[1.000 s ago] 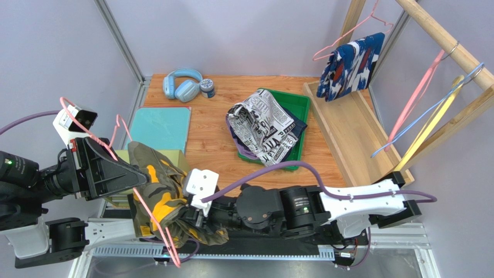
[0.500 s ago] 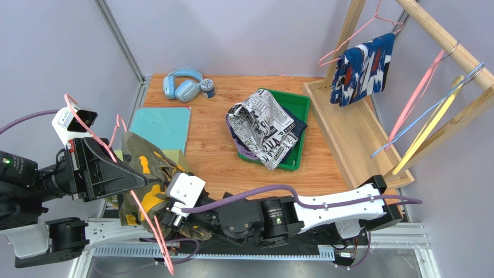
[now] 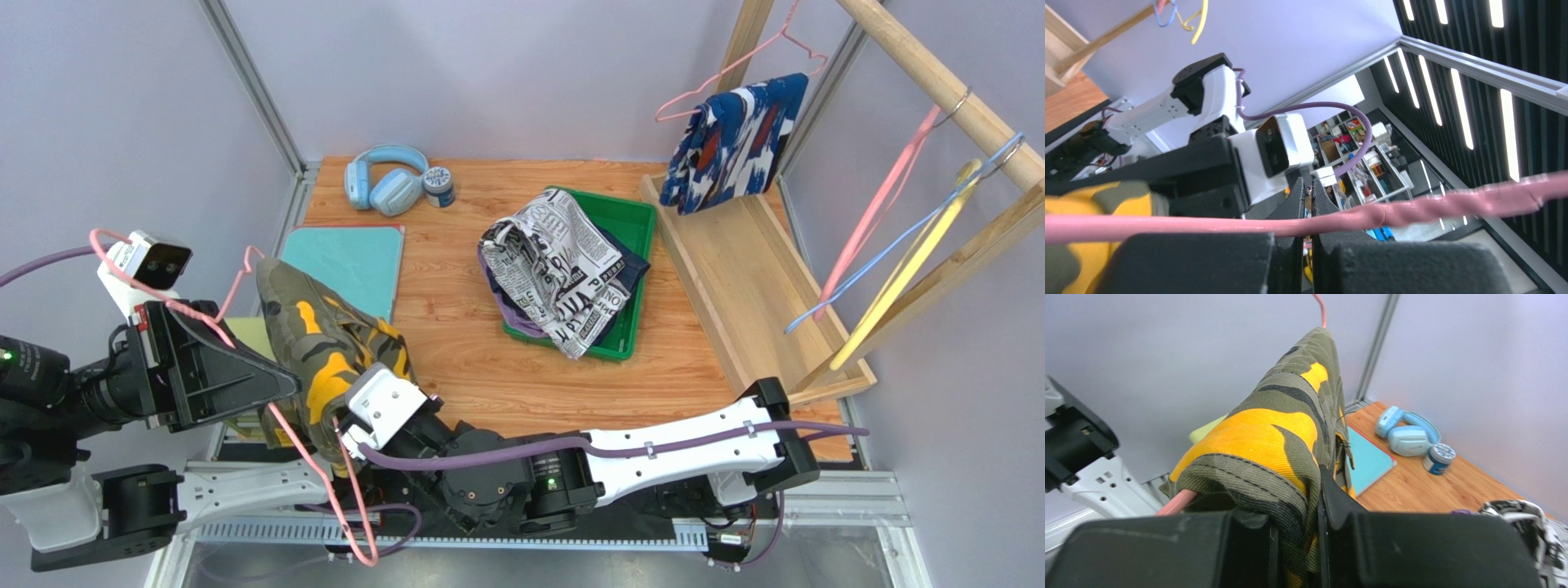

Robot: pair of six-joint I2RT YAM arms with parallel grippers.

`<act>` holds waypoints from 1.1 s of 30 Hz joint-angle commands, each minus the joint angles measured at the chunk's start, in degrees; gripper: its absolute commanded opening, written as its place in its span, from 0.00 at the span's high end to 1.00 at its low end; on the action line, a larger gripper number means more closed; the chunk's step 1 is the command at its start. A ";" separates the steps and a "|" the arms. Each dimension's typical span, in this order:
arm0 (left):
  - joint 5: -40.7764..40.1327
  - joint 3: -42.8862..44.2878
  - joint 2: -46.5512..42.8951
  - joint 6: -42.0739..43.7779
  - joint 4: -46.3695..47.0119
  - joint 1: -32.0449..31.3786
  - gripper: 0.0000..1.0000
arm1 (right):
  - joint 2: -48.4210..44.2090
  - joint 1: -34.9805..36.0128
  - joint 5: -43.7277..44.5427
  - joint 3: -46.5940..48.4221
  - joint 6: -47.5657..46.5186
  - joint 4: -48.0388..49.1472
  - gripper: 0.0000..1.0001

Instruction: Remove the trousers from the hanger

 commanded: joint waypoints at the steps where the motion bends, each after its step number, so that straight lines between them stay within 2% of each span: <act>1: -5.12 1.92 -3.66 3.37 -2.44 -0.13 1.00 | -5.29 1.88 8.38 0.94 -2.09 2.67 1.00; 5: -11.17 2.36 -6.56 3.72 -8.16 -0.31 1.00 | -5.13 4.43 10.84 4.80 -3.22 -1.04 1.00; 8: -13.38 2.45 -7.88 3.89 -9.22 -1.18 1.00 | -3.37 6.98 13.83 7.44 -8.73 1.76 1.00; 16: -14.27 3.50 -7.89 4.33 -9.83 -3.38 1.00 | 2.26 9.89 17.35 16.06 -16.84 3.79 1.00; 20: -11.99 4.38 -6.22 4.51 -11.42 -3.47 1.00 | 1.65 9.63 13.58 15.63 -18.00 4.32 1.00; 26: -9.96 3.95 -2.88 7.67 -16.95 -3.47 1.00 | -0.28 4.97 4.71 16.16 -16.50 0.98 1.00; 33: -12.50 -0.53 -2.70 10.13 -23.28 -3.47 1.00 | -5.46 -0.04 0.75 15.81 -16.23 2.46 1.00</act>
